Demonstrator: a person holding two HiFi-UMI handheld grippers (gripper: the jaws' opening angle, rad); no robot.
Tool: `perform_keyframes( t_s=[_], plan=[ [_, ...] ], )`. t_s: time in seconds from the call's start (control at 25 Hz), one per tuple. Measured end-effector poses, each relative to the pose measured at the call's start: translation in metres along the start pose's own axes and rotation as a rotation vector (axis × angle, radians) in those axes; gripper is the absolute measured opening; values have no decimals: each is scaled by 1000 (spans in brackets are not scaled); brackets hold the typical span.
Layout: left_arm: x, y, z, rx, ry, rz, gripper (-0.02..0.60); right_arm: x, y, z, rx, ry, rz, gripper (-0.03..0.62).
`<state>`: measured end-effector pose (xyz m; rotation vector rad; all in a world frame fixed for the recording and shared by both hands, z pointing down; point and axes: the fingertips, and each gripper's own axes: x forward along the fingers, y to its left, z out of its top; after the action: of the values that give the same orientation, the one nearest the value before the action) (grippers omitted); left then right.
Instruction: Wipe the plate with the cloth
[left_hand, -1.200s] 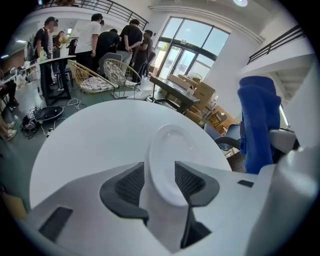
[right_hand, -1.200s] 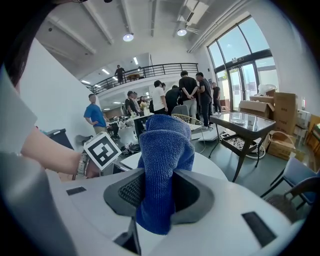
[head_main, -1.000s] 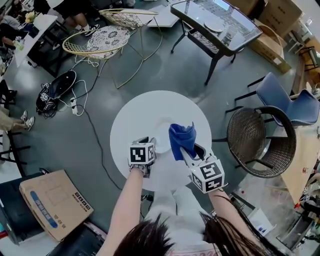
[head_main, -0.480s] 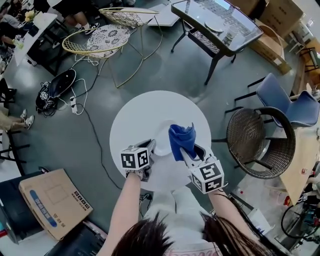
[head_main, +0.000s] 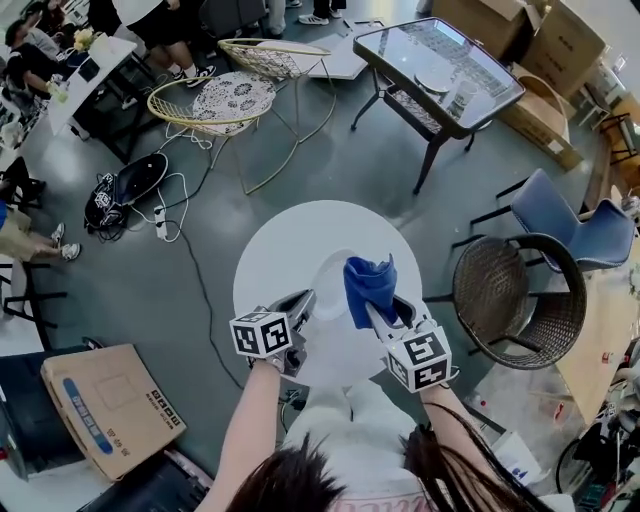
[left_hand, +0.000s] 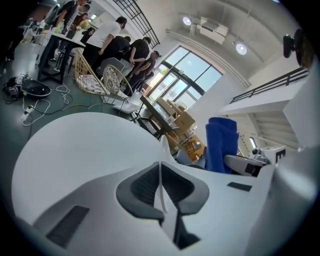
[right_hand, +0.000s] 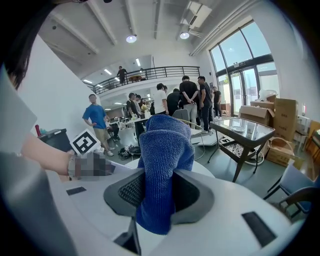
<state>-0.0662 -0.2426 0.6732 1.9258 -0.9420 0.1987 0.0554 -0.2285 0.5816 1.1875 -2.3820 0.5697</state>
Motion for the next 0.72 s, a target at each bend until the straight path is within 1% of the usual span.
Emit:
perform_keyframes(
  t_s=[0.08, 0.28, 0.52, 0.6, 0.72],
  plan=[
    [-11, -12, 13, -8, -34, -28, 20, -7, 4, 13, -19, -18, 3, 133],
    [-38, -49, 41, 15, -99, -78, 20, -31, 12, 43, -74, -67, 5, 133],
    [-73, -87, 71, 29, -197, -139, 20, -61, 23, 83, -135, -164, 2, 133],
    [-83, -97, 81, 51, -215, -151, 20, -70, 31, 96, -175, -194, 8, 133],
    [-94, -110, 92, 86, -236, -176, 20, -80, 47, 109, -267, -226, 23, 133]
  ],
)
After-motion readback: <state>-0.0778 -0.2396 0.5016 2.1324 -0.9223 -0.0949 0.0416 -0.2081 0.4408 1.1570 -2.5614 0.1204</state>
